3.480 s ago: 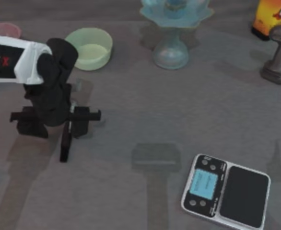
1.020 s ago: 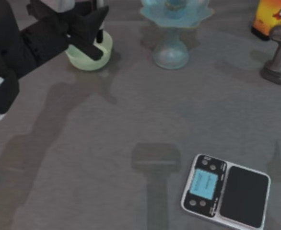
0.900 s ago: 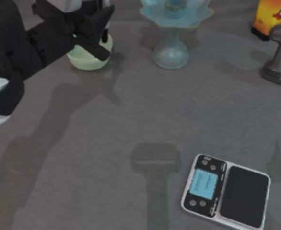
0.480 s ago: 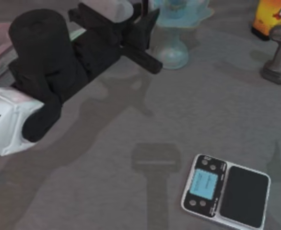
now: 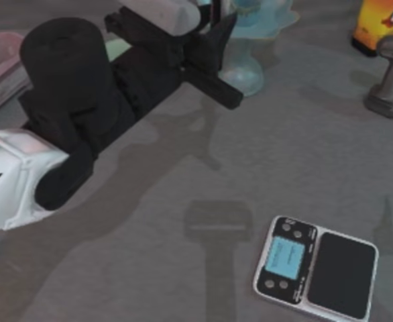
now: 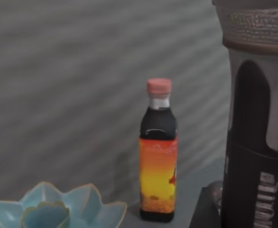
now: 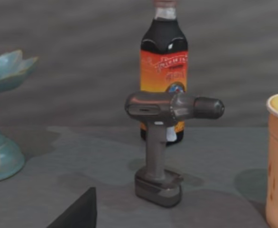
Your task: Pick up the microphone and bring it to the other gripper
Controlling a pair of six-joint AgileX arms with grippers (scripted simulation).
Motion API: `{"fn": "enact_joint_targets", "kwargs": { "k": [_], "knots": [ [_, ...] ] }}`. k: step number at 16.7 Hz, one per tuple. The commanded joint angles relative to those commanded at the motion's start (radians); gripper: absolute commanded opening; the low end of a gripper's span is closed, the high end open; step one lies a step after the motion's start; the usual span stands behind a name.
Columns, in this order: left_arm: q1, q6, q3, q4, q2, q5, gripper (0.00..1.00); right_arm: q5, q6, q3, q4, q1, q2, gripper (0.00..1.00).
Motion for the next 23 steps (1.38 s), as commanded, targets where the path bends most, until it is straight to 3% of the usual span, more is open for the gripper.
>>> {"fn": "enact_joint_targets", "kwargs": {
  "k": [7,10,23],
  "knots": [
    [-0.003,-0.001,-0.004,-0.001,-0.003,-0.003,0.0,0.0,0.0,0.002,0.001,0.002,0.002,1.0],
    [-0.003,-0.001,-0.004,-0.001,-0.003,-0.003,0.0,0.009,-0.001,0.057,0.031,0.056,0.067,1.0],
    [-0.003,-0.001,-0.004,-0.001,-0.003,-0.003,0.0,0.113,-0.02,0.621,0.323,0.628,0.991,1.0]
  ]
}}
